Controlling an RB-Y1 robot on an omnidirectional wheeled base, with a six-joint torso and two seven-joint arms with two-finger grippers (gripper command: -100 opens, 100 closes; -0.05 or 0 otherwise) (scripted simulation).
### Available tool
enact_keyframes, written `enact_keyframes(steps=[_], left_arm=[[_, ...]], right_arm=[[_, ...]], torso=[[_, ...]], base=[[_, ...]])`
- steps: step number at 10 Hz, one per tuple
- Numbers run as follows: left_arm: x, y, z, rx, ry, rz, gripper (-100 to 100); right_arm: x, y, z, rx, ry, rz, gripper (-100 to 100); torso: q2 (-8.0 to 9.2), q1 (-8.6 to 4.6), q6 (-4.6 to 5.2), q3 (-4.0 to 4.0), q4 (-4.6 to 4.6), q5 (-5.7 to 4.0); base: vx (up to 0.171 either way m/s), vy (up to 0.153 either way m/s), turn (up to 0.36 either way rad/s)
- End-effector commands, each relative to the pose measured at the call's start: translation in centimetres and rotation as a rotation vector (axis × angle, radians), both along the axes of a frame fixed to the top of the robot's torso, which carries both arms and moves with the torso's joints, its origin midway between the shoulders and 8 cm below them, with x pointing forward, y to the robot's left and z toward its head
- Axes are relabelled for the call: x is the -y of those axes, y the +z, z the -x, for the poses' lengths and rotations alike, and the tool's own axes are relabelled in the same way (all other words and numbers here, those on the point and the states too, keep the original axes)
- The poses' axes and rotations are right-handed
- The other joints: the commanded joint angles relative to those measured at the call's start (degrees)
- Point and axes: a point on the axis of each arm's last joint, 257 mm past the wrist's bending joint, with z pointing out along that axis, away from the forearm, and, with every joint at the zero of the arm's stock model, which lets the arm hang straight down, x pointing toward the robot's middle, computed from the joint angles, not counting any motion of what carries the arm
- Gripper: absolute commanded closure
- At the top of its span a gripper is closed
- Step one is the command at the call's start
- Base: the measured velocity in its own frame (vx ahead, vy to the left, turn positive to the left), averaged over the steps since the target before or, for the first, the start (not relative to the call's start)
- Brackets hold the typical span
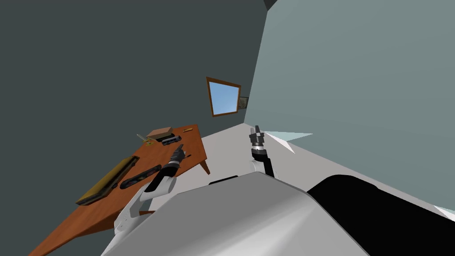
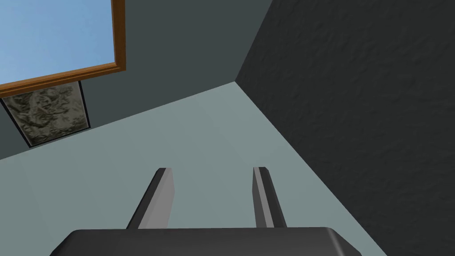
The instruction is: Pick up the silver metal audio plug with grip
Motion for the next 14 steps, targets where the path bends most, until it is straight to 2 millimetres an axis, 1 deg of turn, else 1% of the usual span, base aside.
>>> enact_keyframes(steps=[1, 2, 3, 4, 5, 6, 7, 8, 9, 10, 11, 12, 13, 14], left_arm=[[-2.1, -1.6, -0.4, -0.059, 0.030, -0.001, -100], [-2.4, -2.3, -0.2, -0.072, 0.036, 0.000, -100], [-4.0, -3.3, -0.3, -0.117, 0.061, 0.000, -100], [-4.6, -4.5, 0.0, -0.141, 0.073, 0.002, -100], [-6.3, -5.5, 0.0, -0.186, 0.099, 0.003, -100], [-6.8, -6.4, 0.3, -0.205, 0.109, 0.005, -100], [-8.6, -7.5, 0.6, -0.251, 0.139, 0.009, -100], [-9.0, -8.3, 0.9, -0.270, 0.148, 0.012, -100], [-10.7, -9.0, 1.1, -0.311, 0.175, 0.018, -100], [-11.2, -10.2, 1.7, -0.335, 0.188, 0.021, -100], [-13.2, -11.5, 2.3, -0.386, 0.224, 0.032, -100], [-13.4, -11.9, 2.6, -0.400, 0.230, 0.034, -100], [-15.0, -12.6, 3.0, -0.440, 0.258, 0.047, -100], [-15.5, -13.6, 3.7, -0.464, 0.271, 0.051, -100]], right_arm=[[0.0, 0.0, 0.0, 0.000, 0.000, 0.000, 0], [0.0, 0.0, 0.0, 0.000, 0.000, 0.000, 0], [0.0, 0.0, 0.0, 0.000, 0.000, 0.000, 0], [0.0, 0.0, 0.0, 0.000, 0.000, 0.000, 0], [0.0, 0.0, 0.0, 0.000, 0.000, 0.000, 0], [0.0, 0.0, 0.0, 0.000, 0.000, 0.000, 0], [0.0, 0.0, 0.0, 0.000, 0.000, 0.000, 0], [0.0, 0.0, 0.0, 0.000, 0.000, 0.000, 0], [0.0, 0.0, 0.0, 0.000, 0.000, 0.000, 0], [0.0, 0.0, 0.0, 0.000, 0.000, 0.000, 0], [0.0, 0.0, 0.0, 0.000, 0.000, 0.000, 0], [0.0, 0.0, 0.0, 0.000, 0.000, 0.000, 0], [0.0, 0.0, 0.0, 0.000, 0.000, 0.000, 0], [0.0, 0.0, 0.0, 0.000, 0.000, 0.000, 0]], torso=[[0.00, 0.00, 0.00, 0.00, 0.00, 0.00], [-0.03, 0.00, 0.01, -0.01, 0.00, 0.00], [-0.02, 0.04, -0.01, -0.01, -0.01, 0.01], [-0.05, 0.02, 0.01, -0.03, -0.01, 0.01], [-0.04, 0.03, -0.01, -0.02, -0.01, 0.01], [-0.04, 0.03, 0.01, -0.03, -0.01, 0.01], [-0.05, 0.07, -0.02, -0.03, -0.01, 0.01], [-0.06, 0.06, 0.00, -0.03, -0.01, 0.01], [-0.06, 0.06, -0.01, -0.03, -0.01, 0.01], [-0.11, 0.05, 0.00, -0.06, -0.02, 0.01], [-0.09, 0.07, -0.02, -0.06, -0.02, 0.02], [-0.10, 0.07, 0.00, -0.06, -0.02, 0.02], [-0.08, 0.10, -0.03, -0.05, -0.02, 0.02], [-0.11, 0.13, -0.01, -0.06, -0.02, 0.02]], base=[[0.017, -0.039, -0.100], [0.016, -0.031, -0.046], [0.021, -0.034, -0.075], [0.017, -0.030, -0.047], [0.022, -0.032, -0.130], [0.023, -0.022, -0.040], [0.026, -0.026, -0.081], [0.026, -0.020, -0.050], [0.040, -0.031, -0.093], [0.033, -0.022, -0.050], [0.038, -0.020, -0.117], [0.034, -0.009, -0.053], [0.042, -0.005, -0.085], [0.045, -0.008, -0.051]])
